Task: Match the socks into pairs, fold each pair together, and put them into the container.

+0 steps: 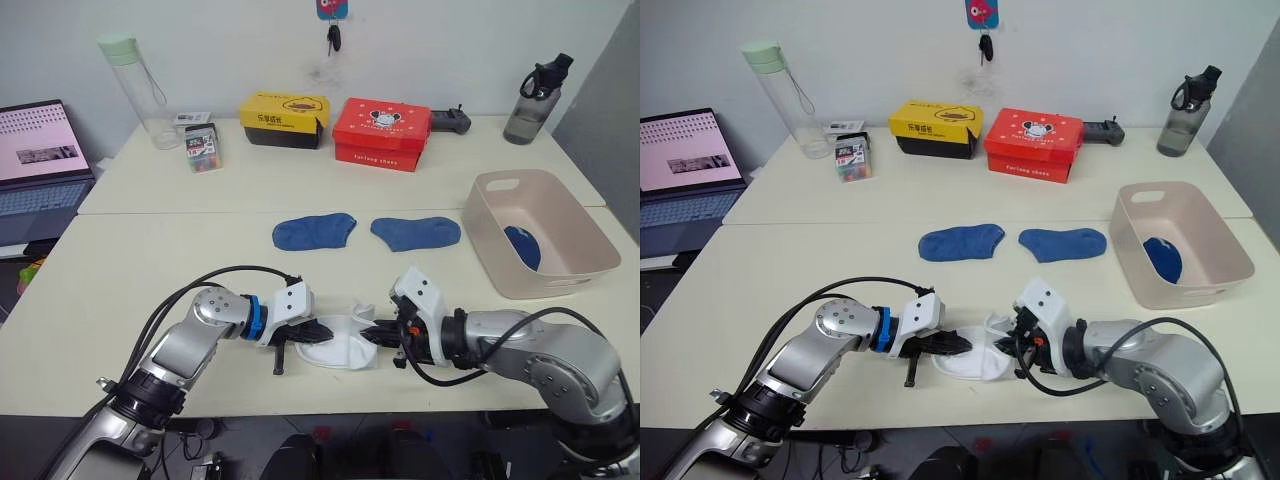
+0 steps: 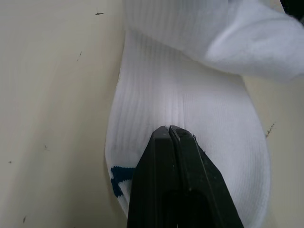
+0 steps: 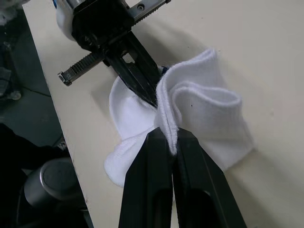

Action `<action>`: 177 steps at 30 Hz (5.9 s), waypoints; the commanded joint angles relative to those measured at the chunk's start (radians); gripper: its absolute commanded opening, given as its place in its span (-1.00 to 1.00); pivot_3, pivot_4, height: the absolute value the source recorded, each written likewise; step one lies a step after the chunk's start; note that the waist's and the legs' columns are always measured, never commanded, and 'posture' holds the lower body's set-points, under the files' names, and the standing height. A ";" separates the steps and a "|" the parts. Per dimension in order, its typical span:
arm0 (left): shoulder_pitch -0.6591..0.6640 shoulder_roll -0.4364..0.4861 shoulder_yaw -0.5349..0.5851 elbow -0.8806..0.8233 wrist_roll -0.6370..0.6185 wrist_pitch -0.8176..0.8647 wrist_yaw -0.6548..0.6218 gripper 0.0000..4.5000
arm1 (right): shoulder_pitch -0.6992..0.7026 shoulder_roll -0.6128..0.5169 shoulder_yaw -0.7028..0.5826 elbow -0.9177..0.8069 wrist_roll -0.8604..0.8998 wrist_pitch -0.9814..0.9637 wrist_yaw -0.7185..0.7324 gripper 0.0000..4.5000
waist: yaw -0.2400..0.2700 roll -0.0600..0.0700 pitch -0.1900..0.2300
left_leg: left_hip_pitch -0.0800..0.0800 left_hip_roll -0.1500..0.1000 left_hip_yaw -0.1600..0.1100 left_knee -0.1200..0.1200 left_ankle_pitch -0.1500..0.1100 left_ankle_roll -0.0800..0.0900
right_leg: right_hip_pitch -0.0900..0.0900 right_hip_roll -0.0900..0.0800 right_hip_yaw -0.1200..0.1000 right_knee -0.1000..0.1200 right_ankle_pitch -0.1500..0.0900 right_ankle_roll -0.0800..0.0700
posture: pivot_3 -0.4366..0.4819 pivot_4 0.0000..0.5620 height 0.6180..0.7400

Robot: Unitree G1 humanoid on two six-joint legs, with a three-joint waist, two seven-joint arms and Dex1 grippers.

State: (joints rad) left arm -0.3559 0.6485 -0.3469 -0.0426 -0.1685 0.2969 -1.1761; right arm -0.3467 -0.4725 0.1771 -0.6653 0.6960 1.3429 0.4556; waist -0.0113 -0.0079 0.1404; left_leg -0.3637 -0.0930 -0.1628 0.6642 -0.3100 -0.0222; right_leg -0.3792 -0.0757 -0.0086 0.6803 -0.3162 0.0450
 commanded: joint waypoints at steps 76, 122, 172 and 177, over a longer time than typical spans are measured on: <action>-0.237 -0.062 0.010 0.145 -0.050 -0.011 -0.173 -1.00 | 0.026 -0.050 0.171 0.165 -0.272 -0.471 0.264 -1.00 | -0.026 -0.001 0.001 | -0.003 0.000 0.002 0.001 0.000 0.000 | -0.006 0.000 0.002 0.002 0.000 0.000 | -0.05 -0.47 0.77; -0.019 0.079 0.017 0.092 0.000 -0.103 -0.216 -1.00 | 0.068 -0.010 -0.093 0.162 0.013 -0.035 0.161 0.70 | -0.018 -0.001 0.001 | -0.003 0.000 0.000 0.001 0.000 0.000 | -0.005 0.000 0.001 0.002 0.000 0.000 | -0.05 -0.47 0.77; -0.627 -0.383 0.146 0.221 -0.152 0.213 0.117 -0.06 | -0.188 -0.327 -0.609 0.200 -0.084 -0.248 0.027 -1.00 | -0.018 0.000 0.000 | -0.017 -0.002 0.001 0.013 0.000 0.000 | -0.012 -0.001 -0.001 0.007 0.002 0.002 | -0.05 -0.47 0.77; -0.645 -0.386 0.129 0.224 -0.147 0.201 0.090 0.64 | -0.081 -0.581 -0.454 0.356 -0.393 -0.732 0.158 -1.00 | -0.022 0.000 0.001 | -0.016 -0.001 0.004 0.013 0.000 0.001 | -0.011 0.000 0.000 0.007 0.002 0.002 | -0.05 -0.47 0.77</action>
State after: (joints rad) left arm -0.9779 0.2674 -0.2227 0.1984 -0.3098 0.5125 -1.0795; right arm -0.4370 -1.0226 -0.3178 -0.3413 0.4025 0.7825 0.5785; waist -0.0329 -0.0081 0.1410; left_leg -0.3794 -0.0941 -0.1587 0.6779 -0.3103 -0.0216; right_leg -0.3905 -0.0755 -0.0083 0.6879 -0.3146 0.0473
